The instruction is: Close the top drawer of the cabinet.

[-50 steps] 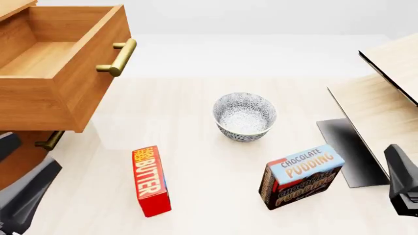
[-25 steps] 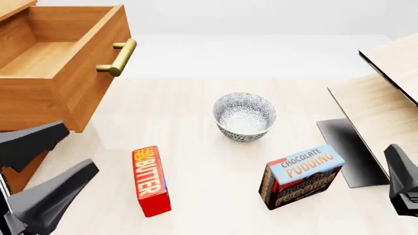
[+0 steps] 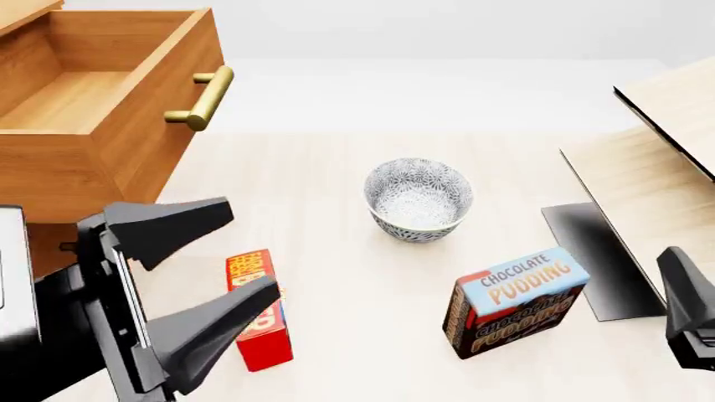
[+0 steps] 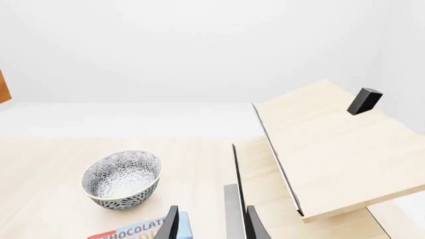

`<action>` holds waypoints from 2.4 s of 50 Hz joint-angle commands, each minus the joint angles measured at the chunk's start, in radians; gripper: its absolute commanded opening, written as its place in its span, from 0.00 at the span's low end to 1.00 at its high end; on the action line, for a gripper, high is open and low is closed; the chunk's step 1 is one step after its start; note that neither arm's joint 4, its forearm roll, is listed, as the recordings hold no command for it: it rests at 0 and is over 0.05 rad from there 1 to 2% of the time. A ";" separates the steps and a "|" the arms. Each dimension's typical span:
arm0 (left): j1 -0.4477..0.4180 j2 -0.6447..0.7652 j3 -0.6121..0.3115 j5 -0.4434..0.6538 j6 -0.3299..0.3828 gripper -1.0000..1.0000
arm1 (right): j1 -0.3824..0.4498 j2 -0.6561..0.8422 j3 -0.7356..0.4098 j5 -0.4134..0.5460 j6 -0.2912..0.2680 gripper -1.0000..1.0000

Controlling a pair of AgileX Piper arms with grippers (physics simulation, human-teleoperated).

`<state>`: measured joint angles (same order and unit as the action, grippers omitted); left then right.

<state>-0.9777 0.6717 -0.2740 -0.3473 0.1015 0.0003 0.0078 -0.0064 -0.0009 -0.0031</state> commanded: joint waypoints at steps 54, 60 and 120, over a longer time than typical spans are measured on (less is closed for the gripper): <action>-0.003 0.572 -0.214 -0.331 -0.049 1.00 | 0.000 0.000 0.000 0.000 0.000 1.00; 0.017 0.608 -0.233 -0.345 -0.040 1.00 | 0.000 0.000 0.000 0.000 0.000 1.00; 0.239 0.396 -0.232 -0.214 -0.084 1.00 | 0.000 0.000 0.000 0.000 0.000 1.00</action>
<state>-0.7799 1.1249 -0.5143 -0.5952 0.0349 0.0002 0.0078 -0.0064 -0.0009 -0.0031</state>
